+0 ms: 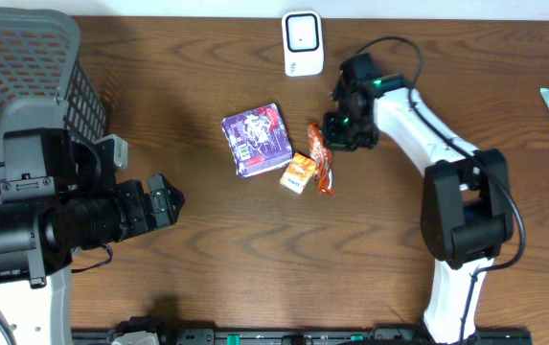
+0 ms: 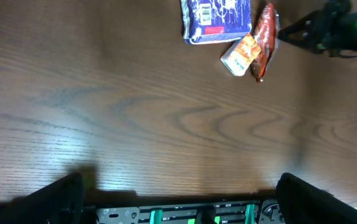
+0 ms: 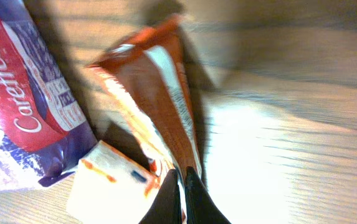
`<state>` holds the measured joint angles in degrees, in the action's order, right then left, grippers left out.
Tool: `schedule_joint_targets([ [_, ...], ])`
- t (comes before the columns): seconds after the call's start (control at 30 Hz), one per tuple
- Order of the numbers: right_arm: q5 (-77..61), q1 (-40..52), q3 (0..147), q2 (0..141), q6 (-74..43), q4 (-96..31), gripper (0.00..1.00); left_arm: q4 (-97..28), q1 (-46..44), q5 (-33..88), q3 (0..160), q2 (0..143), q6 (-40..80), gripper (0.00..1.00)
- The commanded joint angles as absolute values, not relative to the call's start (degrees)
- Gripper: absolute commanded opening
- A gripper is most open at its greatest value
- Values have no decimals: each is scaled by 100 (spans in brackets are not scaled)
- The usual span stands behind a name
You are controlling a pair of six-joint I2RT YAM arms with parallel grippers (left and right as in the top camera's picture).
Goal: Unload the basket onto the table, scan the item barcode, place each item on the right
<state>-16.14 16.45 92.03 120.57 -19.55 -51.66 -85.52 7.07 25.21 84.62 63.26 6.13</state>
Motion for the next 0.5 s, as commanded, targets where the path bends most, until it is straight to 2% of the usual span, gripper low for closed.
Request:
schedule_joint_targets([
  [0.0, -1354, 1492, 9332, 11830, -1964, -5374, 1, -8567, 727, 2545, 8449, 6333, 582, 98],
  [0.23, -845, 1457, 9332, 11828, -1874, -5671, 1, -8567, 727, 2545, 8449, 6333, 582, 98],
  [0.3, -847, 1457, 9332, 11828, -1857, -5671, 7, -8567, 727, 2545, 8449, 6333, 582, 98],
  [0.47, -1286, 1525, 9327, 11830, -1859, -5586, 29, -8567, 727, 2547, 8449, 6333, 582, 98],
])
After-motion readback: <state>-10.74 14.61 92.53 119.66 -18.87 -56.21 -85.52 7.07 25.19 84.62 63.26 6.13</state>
